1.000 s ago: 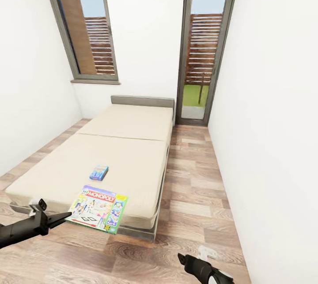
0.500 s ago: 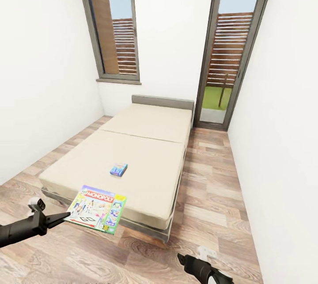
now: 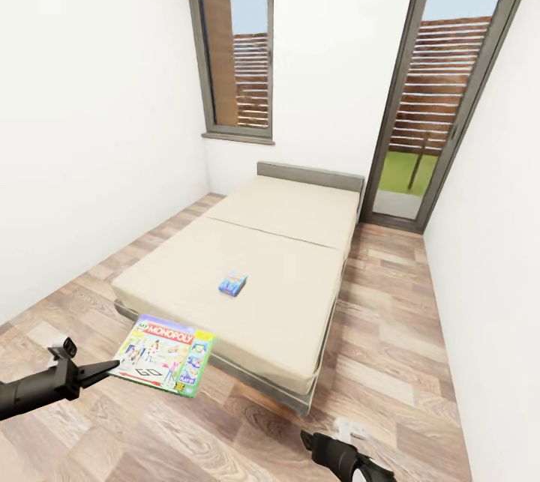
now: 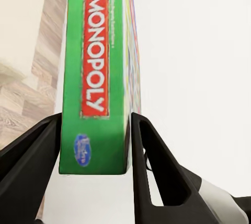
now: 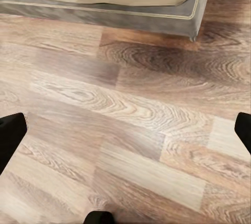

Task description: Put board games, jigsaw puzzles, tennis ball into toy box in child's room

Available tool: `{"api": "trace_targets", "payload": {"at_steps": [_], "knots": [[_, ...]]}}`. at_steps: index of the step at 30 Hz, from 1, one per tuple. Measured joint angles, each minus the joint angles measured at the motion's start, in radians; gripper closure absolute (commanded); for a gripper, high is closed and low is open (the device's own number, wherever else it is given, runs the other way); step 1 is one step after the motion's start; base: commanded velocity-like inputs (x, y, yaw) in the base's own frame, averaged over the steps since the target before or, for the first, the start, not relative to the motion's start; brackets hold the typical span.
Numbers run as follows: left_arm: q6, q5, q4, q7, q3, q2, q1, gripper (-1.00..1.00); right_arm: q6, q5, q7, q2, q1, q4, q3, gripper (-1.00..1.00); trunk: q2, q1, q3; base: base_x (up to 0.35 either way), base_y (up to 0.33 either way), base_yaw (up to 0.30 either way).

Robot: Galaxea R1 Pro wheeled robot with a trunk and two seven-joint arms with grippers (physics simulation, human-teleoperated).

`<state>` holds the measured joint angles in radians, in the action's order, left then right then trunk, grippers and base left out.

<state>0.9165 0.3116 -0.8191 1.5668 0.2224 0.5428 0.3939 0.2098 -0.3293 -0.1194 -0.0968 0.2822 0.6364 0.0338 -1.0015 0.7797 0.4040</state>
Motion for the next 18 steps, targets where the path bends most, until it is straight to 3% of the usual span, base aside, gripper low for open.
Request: {"api": "trace_targets", "payload": {"at_steps": [18], "knots": [[0.0, -0.002, 0.0, 0.0, 0.0, 0.002, 0.0, 1.0, 0.0, 0.001, 0.001, 0.0, 0.0, -0.001, 0.002, -1.0, 0.126, -0.069, -0.057, 0.0, 0.0, 0.291]]}}
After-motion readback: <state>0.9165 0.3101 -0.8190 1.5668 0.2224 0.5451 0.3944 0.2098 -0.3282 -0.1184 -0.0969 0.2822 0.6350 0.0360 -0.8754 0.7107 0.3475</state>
